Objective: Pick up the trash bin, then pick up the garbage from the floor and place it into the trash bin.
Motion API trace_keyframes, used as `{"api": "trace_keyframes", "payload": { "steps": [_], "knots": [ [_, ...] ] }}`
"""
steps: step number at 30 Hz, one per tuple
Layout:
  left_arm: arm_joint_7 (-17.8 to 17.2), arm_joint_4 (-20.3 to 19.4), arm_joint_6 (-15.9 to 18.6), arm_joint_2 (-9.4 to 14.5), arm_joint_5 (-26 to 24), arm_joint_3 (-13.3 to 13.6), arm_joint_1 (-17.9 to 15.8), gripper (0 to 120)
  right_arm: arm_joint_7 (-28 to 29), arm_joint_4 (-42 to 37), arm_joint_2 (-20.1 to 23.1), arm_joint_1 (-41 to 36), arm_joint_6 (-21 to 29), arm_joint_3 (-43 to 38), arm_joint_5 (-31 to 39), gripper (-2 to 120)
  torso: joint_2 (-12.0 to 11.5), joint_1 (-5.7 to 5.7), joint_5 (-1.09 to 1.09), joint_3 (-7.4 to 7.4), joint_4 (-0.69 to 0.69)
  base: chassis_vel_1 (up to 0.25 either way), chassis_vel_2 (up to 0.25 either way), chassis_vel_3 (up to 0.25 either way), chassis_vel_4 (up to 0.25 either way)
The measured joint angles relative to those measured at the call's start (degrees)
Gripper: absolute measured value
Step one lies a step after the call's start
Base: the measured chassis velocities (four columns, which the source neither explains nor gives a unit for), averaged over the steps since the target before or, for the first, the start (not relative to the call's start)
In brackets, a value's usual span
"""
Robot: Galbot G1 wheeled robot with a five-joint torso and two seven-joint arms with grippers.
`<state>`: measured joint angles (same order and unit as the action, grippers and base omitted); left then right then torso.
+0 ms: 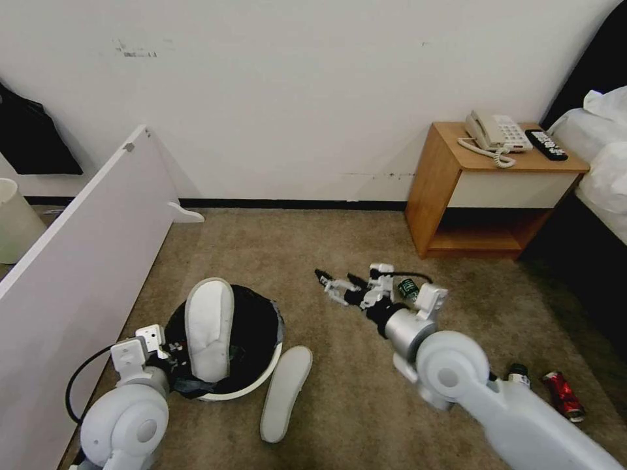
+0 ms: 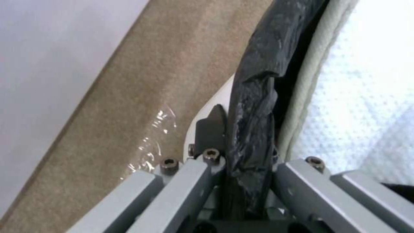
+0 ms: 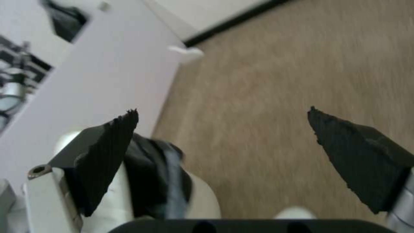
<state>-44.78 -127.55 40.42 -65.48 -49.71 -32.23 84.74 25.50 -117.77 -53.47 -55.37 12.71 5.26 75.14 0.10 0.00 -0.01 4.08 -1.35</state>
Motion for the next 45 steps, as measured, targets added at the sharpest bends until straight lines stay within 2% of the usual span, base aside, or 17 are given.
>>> {"api": "trace_keyframes", "payload": {
  "steps": [7, 9, 10, 11, 16, 25, 31, 45],
  "knots": [
    [0.57, 0.08, -0.59, 0.5, 0.24, -1.57, 0.27, 1, 2.41, 4.02, -3.81, -1.06, 0.4, 1.04, 2.01, 100, 0.0, 0.0, 0.01, 0.0, 0.0, 0.0, 0.0, 0.0, 0.0],
    [0.83, 0.16, -0.77, 0.8, 0.22, -1.97, 0.24, 1, 2.8, 6.24, -6.67, -1.69, 0.71, 1.24, 2.93, 100, 0.0, 0.0, 0.0, 0.0, 0.0, 0.0, 0.0, 0.0, 0.0],
    [0.83, 0.16, -0.77, 0.8, 0.22, -1.97, 0.24, 1, 2.8, 6.24, -6.67, -1.69, 0.71, 1.24, 2.93, 100, 0.0, 0.0, 0.0, 0.0, 0.0, 0.0, 0.0, 0.0, 0.0],
    [1.14, 0.26, -0.94, 0.96, 0.22, -2.07, 0.1, 1, 3.37, 7.55, -9.11, -2.05, 0.92, 1.24, 3.61, 100, 0.0, 0.0, -0.01, 0.0, 0.0, 0.0, 0.0, 0.0, 0.0],
    [1.37, 0.41, -1.18, 1.24, 0.24, -2.06, -0.07, 1, 5.53, 8.54, -12.76, -2.61, 1.09, 1.17, 5.57, 100, 0.0, 0.0, 0.0, 0.0, 0.0, 0.0, 0.0, 0.0, 0.0],
    [1.61, 1.09, -1.85, 1.66, 0.42, -1.94, -0.85, 1, 8.92, 10.36, -16.86, -4.53, 1.84, 0.99, 9.2, 100, 0.0, 0.0, 0.01, 0.0, 0.0, 0.0, 0.0, 0.0, 0.0],
    [1.61, 1.22, -1.94, 1.74, 0.36, -1.91, -0.97, 1, 9.96, 11.38, -18.48, -5.17, 1.85, 0.89, 9.67, 100, 0.0, 0.0, 0.01, 0.0, 0.0, 0.0, 0.0, 0.0, 0.0],
    [1.57, 1.73, -2.08, 1.11, 0.51, -1.75, -1.4, 1, 10.75, 11.01, -17.32, -7.81, 1.75, 0.5, 8.25, 100, 0.0, 0.0, 0.01, 0.0, 0.0, 0.0, 0.0, 0.0, 0.0]
  ]
}}
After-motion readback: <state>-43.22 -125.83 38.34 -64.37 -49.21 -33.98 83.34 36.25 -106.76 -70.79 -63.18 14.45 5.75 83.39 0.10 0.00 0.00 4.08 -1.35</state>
